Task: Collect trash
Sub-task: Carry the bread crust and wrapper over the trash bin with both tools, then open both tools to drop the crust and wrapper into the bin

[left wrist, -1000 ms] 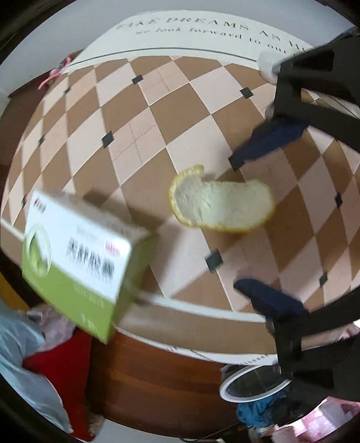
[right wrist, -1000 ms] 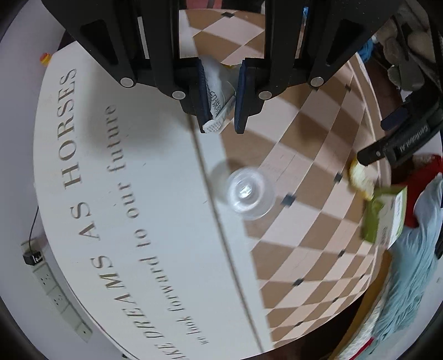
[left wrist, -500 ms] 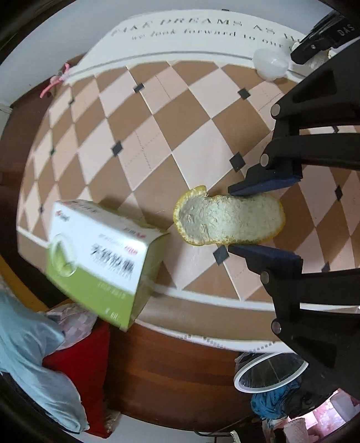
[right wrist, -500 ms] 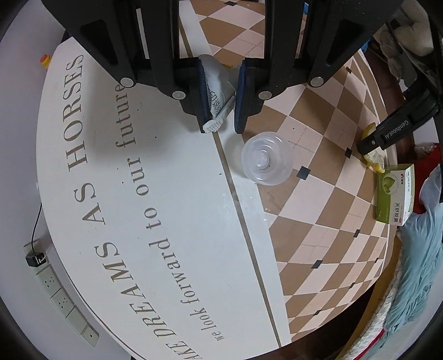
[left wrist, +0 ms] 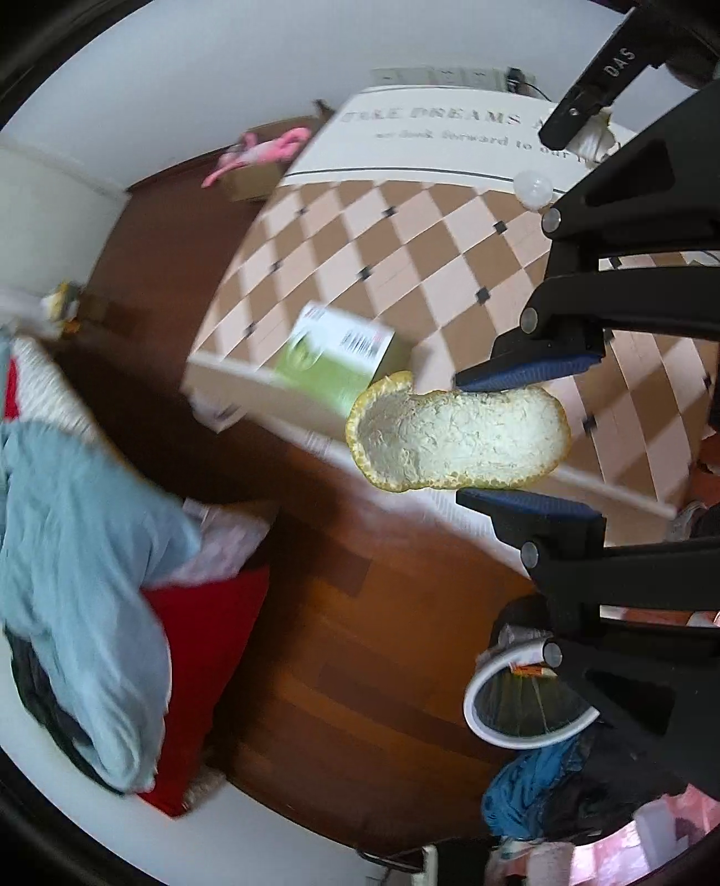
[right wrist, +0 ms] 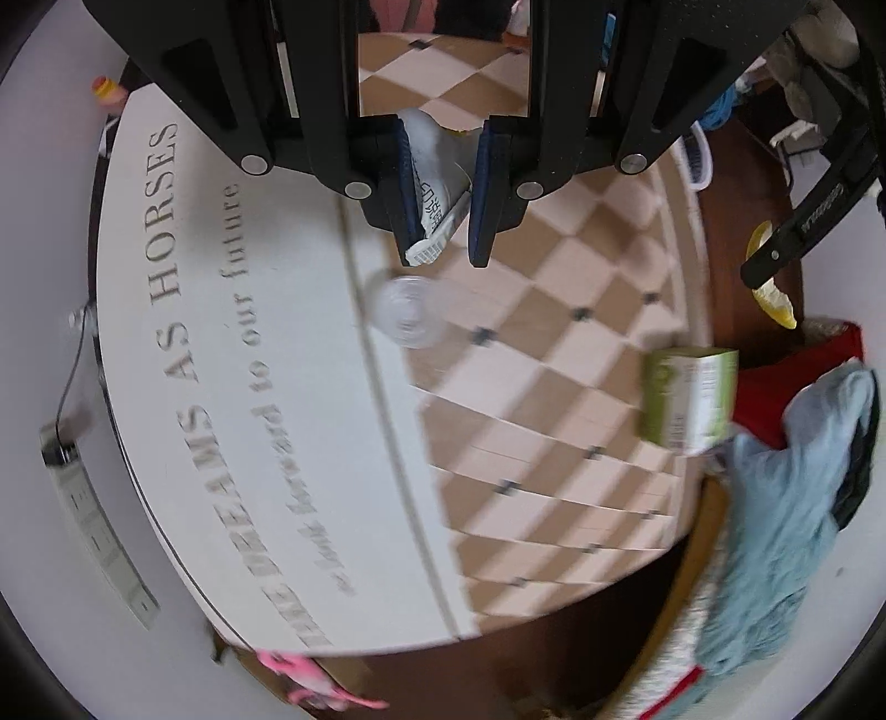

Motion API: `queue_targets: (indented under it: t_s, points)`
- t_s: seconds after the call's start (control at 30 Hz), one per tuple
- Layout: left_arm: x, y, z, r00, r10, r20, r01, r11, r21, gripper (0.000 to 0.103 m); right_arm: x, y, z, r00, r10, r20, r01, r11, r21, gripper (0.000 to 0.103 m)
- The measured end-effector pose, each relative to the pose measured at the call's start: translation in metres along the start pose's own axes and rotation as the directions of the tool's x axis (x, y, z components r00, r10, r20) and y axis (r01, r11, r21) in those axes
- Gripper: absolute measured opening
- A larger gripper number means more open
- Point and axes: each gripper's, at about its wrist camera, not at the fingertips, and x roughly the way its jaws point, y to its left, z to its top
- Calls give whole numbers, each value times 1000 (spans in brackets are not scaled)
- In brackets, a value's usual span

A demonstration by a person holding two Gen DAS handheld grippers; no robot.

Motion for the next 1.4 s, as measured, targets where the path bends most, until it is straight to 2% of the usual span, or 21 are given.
queue_targets:
  t_s: [0.13,0.33,0.53,0.63,0.7,0.83,0.93,1.07,1.1,1.17,1.2,1.23,1.33,1.4]
  points:
    - [-34,59,0,999,18,35,-16,998,-65,31,-23,48,-3,999,49,22,-47,997,-67,19]
    - [-73,159,-12,994,97,50,-89,984,-157,31,-47,148,-24,992,124,19,-117,971,-210,19]
    - [-75,256,-43,991,134,2,-128,952,-276,31,-42,270,-69,989,149,-24,-146,901,-409,19]
    - [-55,307,-64,993,110,-44,-118,924,-364,31,-20,329,-104,985,152,-87,-175,854,-489,19]
    - [-32,345,-82,993,80,-86,-110,895,-432,31,-1,358,-124,981,146,-129,-193,829,-525,19]
    - [23,397,-110,990,23,-139,-92,852,-515,31,57,415,-175,967,103,-234,-224,782,-582,19]
    - [60,422,-124,983,-23,-183,-80,839,-538,33,110,451,-216,957,45,-286,-223,744,-629,19]
    - [99,446,-140,970,-89,-227,-59,818,-573,34,168,473,-250,948,-13,-317,-212,716,-665,19]
    - [103,452,-142,966,-99,-240,-60,815,-576,38,180,475,-255,947,-27,-320,-206,713,-670,19]
    - [108,459,-148,963,-111,-246,-58,805,-591,64,205,480,-267,942,-53,-332,-199,708,-677,19]
    - [107,464,-151,965,-109,-237,-59,794,-605,84,213,479,-269,940,-60,-334,-196,708,-679,19]
    - [104,468,-153,967,-106,-232,-61,788,-613,93,223,479,-273,939,-70,-336,-191,706,-682,19]
    - [93,477,-161,966,-69,-250,-106,775,-622,96,243,480,-278,925,-71,-373,-215,713,-668,20]
    - [86,481,-166,963,-33,-269,-147,769,-622,97,249,481,-279,914,-60,-401,-238,721,-650,31]
